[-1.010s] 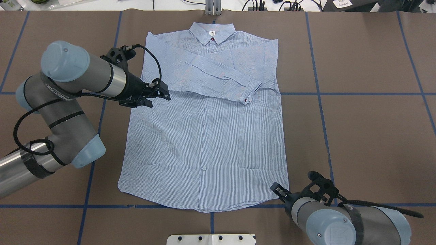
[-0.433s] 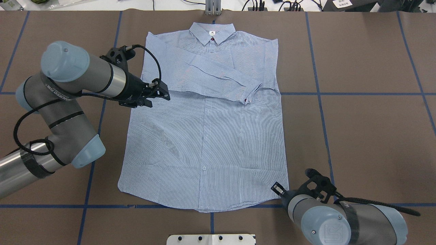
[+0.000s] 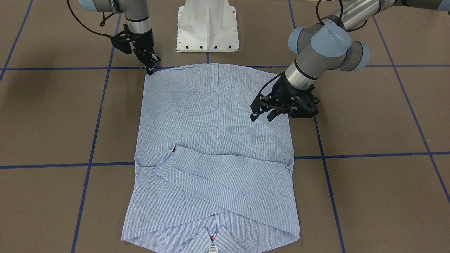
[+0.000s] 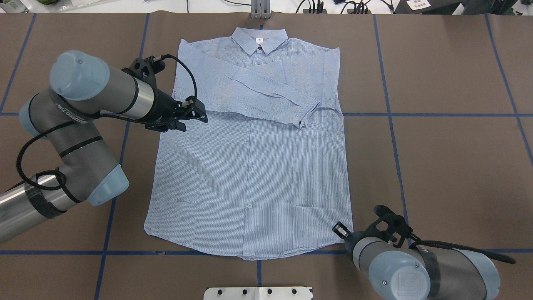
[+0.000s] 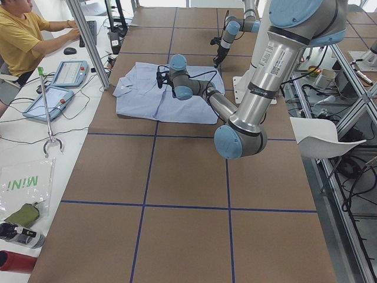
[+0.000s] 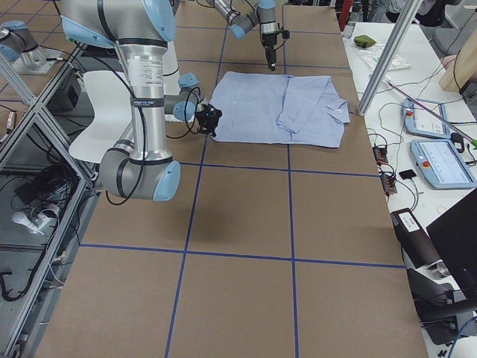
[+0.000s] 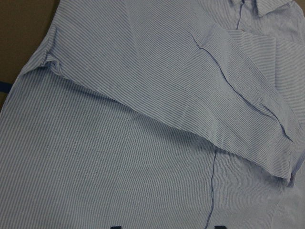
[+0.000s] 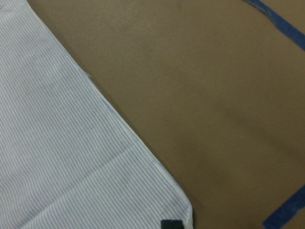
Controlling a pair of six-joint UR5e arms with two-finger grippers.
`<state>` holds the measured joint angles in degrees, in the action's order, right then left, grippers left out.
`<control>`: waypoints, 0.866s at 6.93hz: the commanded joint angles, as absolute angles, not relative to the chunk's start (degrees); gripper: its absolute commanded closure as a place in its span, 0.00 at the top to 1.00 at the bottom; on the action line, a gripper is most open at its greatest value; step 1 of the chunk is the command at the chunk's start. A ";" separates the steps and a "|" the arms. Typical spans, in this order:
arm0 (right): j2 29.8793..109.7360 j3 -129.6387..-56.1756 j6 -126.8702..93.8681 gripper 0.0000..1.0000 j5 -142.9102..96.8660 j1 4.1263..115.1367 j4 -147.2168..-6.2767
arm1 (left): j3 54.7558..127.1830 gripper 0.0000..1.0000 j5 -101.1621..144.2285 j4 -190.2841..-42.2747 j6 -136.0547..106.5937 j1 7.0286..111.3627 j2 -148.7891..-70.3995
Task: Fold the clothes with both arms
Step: 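Position the right gripper at the hem corner nearest the robot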
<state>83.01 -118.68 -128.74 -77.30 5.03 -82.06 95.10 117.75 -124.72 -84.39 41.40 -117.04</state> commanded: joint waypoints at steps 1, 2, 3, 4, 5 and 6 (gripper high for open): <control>82.71 -119.35 -128.67 0.65 -77.34 5.01 -85.15 | 94.66 0.71 117.69 -124.72 -84.55 41.40 -117.07; 81.31 -119.09 -128.67 0.73 -77.34 5.01 -87.52 | 94.48 0.71 117.69 -124.72 -85.42 41.40 -117.07; 79.12 -119.09 -128.67 0.74 -77.43 5.10 -90.58 | 94.40 0.71 117.69 -124.72 -85.95 41.31 -116.98; 77.27 -118.40 -128.67 0.74 -77.52 5.01 -92.70 | 94.39 0.71 117.69 -124.72 -85.96 41.40 -116.98; 77.26 -117.87 -128.58 0.73 -77.52 5.18 -92.81 | 94.39 0.71 117.69 -124.80 -85.96 41.40 -116.98; 77.34 -117.86 -128.58 0.73 -77.52 5.53 -92.90 | 94.31 0.71 117.69 -124.72 -85.96 41.31 -116.98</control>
<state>77.55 -118.10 -128.61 -77.51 5.22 -92.45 94.37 117.69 -124.75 -85.93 41.37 -116.99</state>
